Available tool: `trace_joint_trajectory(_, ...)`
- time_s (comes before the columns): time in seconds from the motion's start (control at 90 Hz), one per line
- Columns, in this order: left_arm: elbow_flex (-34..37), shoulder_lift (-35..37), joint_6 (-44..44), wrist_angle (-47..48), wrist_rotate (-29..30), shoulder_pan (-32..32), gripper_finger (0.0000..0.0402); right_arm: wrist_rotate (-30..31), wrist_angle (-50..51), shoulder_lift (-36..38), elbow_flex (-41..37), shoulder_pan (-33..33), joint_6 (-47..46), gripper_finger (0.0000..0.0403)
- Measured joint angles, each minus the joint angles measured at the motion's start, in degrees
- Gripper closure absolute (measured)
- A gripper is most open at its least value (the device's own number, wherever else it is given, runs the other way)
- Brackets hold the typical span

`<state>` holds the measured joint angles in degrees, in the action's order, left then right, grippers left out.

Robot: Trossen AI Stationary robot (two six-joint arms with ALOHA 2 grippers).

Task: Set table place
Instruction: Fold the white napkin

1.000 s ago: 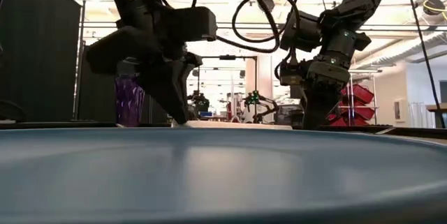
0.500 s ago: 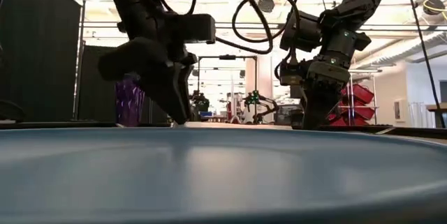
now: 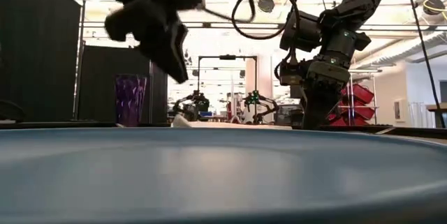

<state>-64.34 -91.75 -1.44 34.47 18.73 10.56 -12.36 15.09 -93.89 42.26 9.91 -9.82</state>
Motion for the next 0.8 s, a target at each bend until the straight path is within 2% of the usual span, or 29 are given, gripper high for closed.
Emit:
trace_joint_trajectory(0.156, 0.1, 0.8, -0.8, -0.1, 1.2, -2.1, 0.0299, 0.0, 0.0, 0.0, 0.0, 0.0, 0.0, 0.0236)
trace_joint_trajectory(0.444, 5.6, 0.3, 0.2, -5.5, -5.2, -5.8, 0.0299, 0.0, 0.0, 0.0, 0.0, 0.0, 0.0, 0.0236)
trace_joint_trajectory(0.8, 10.3, 0.3, 1.8, -10.5, -7.2, -7.8, 0.0299, 0.0, 0.0, 0.0, 0.0, 0.0, 0.2, 0.0236)
